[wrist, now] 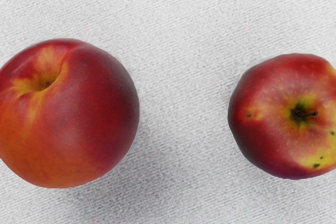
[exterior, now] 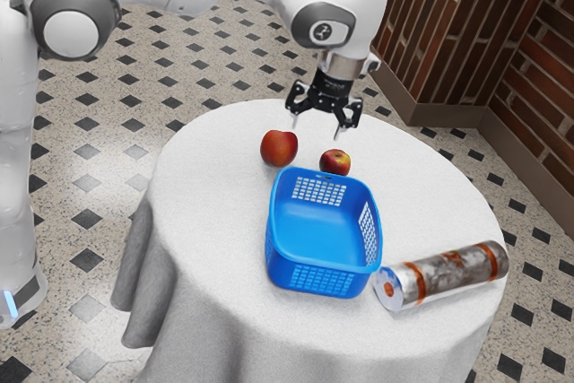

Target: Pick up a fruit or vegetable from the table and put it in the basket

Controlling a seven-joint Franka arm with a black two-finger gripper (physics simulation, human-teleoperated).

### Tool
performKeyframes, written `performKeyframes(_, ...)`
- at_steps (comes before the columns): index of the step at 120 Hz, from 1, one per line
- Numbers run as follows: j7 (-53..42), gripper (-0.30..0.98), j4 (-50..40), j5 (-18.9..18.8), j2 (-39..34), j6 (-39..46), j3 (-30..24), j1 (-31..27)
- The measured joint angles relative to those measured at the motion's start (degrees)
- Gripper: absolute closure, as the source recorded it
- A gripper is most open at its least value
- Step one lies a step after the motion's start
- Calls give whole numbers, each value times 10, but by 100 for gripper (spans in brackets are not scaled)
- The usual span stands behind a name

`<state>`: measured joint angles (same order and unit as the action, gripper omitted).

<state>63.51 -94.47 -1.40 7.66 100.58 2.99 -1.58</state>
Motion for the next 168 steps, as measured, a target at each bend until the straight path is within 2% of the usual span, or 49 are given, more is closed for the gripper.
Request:
performKeyframes(33, -53, 0, 4, 5, 23, 19, -2, -23)
performKeyframes(74, -97, 0, 66, 5, 80, 24, -19, -31)
performKeyframes(168, -141, 0, 68, 6, 108, 46, -35, -40)
